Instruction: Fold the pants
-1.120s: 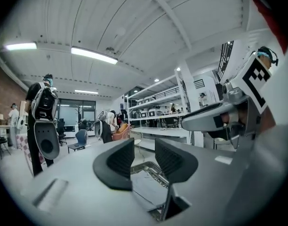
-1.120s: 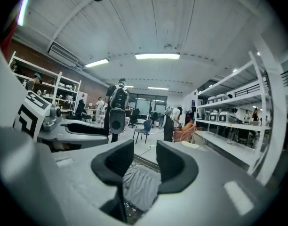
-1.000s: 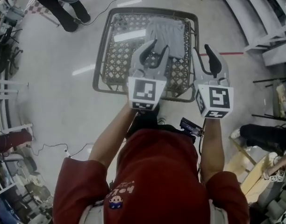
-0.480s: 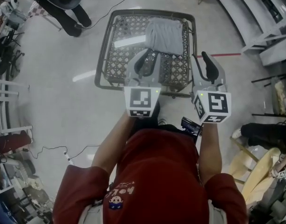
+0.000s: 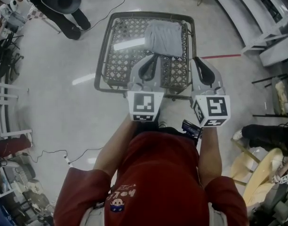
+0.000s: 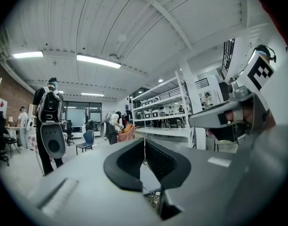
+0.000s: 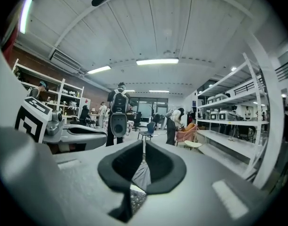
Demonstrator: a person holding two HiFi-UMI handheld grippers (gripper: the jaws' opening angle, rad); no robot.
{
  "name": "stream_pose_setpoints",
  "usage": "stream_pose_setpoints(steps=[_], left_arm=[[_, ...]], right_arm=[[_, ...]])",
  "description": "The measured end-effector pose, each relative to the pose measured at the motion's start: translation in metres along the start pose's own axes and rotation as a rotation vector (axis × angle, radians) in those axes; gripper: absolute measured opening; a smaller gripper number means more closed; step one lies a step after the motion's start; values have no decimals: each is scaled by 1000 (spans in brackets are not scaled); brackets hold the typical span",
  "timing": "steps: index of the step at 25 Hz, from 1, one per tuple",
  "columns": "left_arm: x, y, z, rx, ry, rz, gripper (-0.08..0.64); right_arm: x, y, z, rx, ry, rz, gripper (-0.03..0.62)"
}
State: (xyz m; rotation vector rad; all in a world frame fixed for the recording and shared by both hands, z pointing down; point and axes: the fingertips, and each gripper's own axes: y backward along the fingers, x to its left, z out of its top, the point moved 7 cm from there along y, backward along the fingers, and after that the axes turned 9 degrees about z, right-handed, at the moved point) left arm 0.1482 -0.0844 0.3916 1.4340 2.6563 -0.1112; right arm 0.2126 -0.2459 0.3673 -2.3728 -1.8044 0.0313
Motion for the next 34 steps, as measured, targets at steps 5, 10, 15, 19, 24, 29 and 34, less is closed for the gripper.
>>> stream_pose_setpoints(steps=[5, 10, 15, 19, 24, 29, 34], left_arm=[[-3, 1, 2, -2, 9, -17, 8], [-6, 8, 2, -8, 15, -28, 8], [2, 14, 2, 4, 33, -24, 8], [6, 16, 2, 2, 27, -21, 8], [12, 18, 4, -2, 31, -13, 7], [14, 19, 10, -19, 21, -15, 7], [8, 20, 13, -30, 18, -14, 8]], right_arm=[[2, 3, -1, -2, -16, 6, 3], [1, 10, -4, -27, -43, -41, 2], [10, 8, -5, -25, -33, -47, 2], [10, 7, -7, -19, -25, -46, 2], [11, 5, -3, -20, -14, -40, 2], [14, 1, 1, -21, 2, -29, 2], [13, 3, 0, -14, 10, -17, 2]])
